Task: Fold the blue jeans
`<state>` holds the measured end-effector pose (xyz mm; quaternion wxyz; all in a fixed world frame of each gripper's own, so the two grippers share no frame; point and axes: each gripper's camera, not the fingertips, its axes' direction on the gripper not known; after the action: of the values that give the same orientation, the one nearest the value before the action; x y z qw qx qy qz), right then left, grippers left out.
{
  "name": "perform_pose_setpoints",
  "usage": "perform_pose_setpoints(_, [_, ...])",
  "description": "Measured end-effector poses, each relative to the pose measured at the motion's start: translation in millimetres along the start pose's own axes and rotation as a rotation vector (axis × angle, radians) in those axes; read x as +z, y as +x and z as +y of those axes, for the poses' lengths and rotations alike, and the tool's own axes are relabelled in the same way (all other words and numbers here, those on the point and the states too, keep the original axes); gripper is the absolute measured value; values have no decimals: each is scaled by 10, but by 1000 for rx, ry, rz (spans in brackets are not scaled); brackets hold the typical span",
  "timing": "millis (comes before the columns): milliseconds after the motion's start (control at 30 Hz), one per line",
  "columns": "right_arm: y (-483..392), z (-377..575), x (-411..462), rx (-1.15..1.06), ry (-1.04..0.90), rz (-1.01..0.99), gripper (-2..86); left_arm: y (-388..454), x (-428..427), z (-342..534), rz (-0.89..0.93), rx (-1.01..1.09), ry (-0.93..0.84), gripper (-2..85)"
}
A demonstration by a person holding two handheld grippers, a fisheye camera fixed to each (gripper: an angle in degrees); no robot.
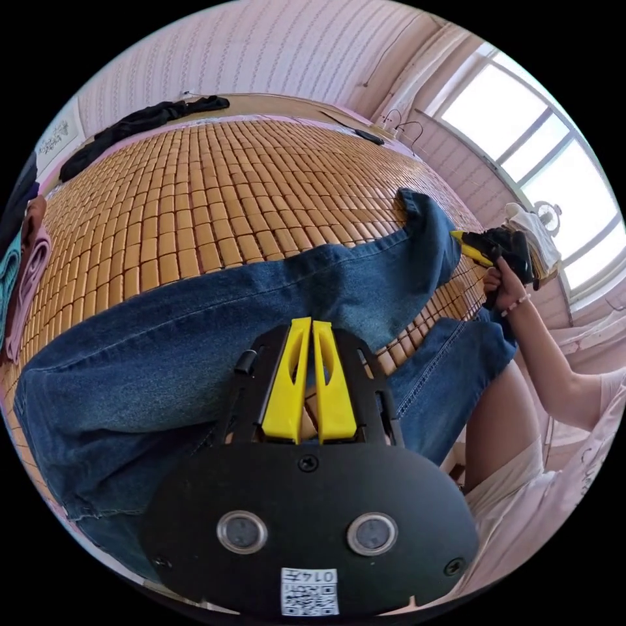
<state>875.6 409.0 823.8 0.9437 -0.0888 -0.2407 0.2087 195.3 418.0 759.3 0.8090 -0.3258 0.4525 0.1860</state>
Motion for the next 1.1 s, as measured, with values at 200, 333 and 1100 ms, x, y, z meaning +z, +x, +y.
perform_pose_setpoints(200, [-389, 545, -945, -172, 88, 19, 37, 180, -118, -23, -27, 78, 30, -9])
perform_pose_setpoints(333, [-167, 753, -1117, -85, -64, 305, 73, 264, -320, -60, -38, 134, 93, -1])
perform_pose_setpoints(1100, [-710, -215, -1116, -342, 85, 428, 0, 646, 5, -65, -453, 391, 55, -9])
